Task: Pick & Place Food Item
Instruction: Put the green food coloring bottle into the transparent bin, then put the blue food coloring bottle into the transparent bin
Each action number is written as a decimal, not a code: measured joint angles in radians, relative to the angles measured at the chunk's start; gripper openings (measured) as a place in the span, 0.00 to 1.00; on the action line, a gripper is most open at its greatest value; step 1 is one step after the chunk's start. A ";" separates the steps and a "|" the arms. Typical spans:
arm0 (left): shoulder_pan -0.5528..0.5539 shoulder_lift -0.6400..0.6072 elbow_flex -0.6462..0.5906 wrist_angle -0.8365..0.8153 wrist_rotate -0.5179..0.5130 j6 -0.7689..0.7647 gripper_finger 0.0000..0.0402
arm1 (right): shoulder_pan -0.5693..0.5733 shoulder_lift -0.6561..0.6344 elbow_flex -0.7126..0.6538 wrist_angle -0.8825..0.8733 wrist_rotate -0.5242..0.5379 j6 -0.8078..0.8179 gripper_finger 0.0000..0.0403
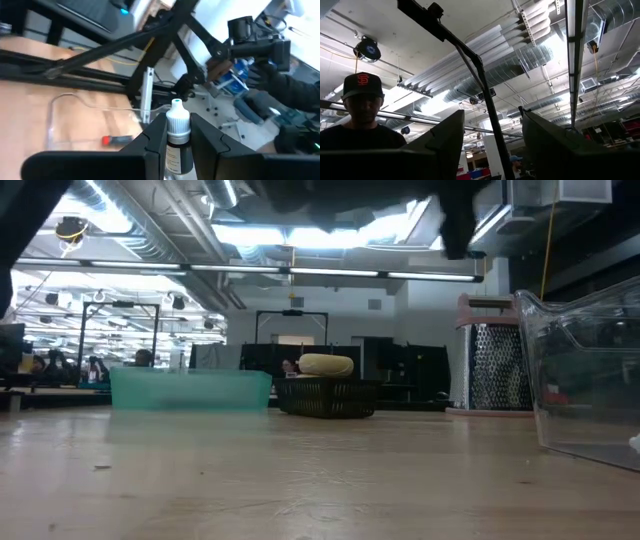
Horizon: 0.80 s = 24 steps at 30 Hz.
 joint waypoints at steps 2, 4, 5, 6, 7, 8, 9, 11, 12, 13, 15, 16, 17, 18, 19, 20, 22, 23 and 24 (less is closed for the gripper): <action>-0.009 0.053 0.068 -0.015 0.043 0.005 0.13 | 0.000 0.000 0.000 -0.002 0.000 0.002 0.49; -0.017 0.114 0.148 -0.035 0.070 0.007 0.13 | 0.000 0.000 0.000 -0.001 0.000 0.004 0.49; -0.020 0.146 0.185 -0.044 0.083 0.006 0.13 | 0.000 0.000 0.000 -0.001 0.000 0.011 0.49; -0.022 0.182 0.224 -0.053 0.103 0.006 0.13 | 0.000 0.000 0.000 -0.001 0.000 0.020 0.49; -0.025 0.217 0.264 -0.053 0.117 0.001 0.13 | 0.000 0.000 0.000 -0.001 0.000 0.024 0.49; -0.026 0.249 0.301 -0.060 0.128 -0.009 0.13 | 0.000 0.000 0.000 -0.001 0.000 0.025 0.49; -0.026 0.280 0.341 -0.061 0.145 -0.021 0.13 | 0.000 0.000 0.000 -0.001 0.000 0.025 0.49; -0.027 0.335 0.416 -0.062 0.185 -0.043 0.13 | 0.000 0.000 0.000 -0.001 0.000 0.025 0.49; -0.029 0.358 0.450 -0.071 0.200 -0.050 0.14 | 0.000 0.000 0.000 -0.001 0.000 0.025 0.49; -0.030 0.375 0.473 -0.079 0.220 -0.052 0.15 | 0.000 0.000 0.000 -0.001 0.000 0.026 0.49; -0.031 0.408 0.507 -0.088 0.246 -0.052 0.19 | 0.000 0.000 0.000 -0.001 0.000 0.026 0.49; -0.033 0.417 0.518 -0.104 0.248 -0.058 0.22 | 0.000 0.000 0.000 -0.001 -0.001 0.026 0.49; -0.034 0.419 0.524 -0.116 0.249 -0.062 0.25 | 0.000 0.000 0.000 -0.001 -0.006 0.027 0.49; -0.034 0.417 0.525 -0.130 0.247 -0.066 0.29 | 0.000 0.000 0.000 -0.001 -0.008 0.028 0.49; -0.033 0.415 0.526 -0.143 0.244 -0.060 0.33 | 0.000 0.000 0.000 -0.004 -0.008 0.028 0.49; -0.031 0.415 0.526 -0.157 0.241 -0.046 0.37 | 0.000 0.000 0.000 -0.008 -0.008 0.028 0.49; -0.029 0.407 0.526 -0.187 0.234 -0.028 0.44 | 0.000 0.000 0.000 -0.010 -0.008 0.028 0.49; -0.027 0.406 0.526 -0.189 0.226 -0.023 0.47 | 0.000 0.000 0.000 -0.013 -0.008 0.028 0.49; -0.025 0.406 0.526 -0.189 0.223 -0.016 0.49 | 0.000 0.000 0.000 -0.016 -0.008 0.028 0.49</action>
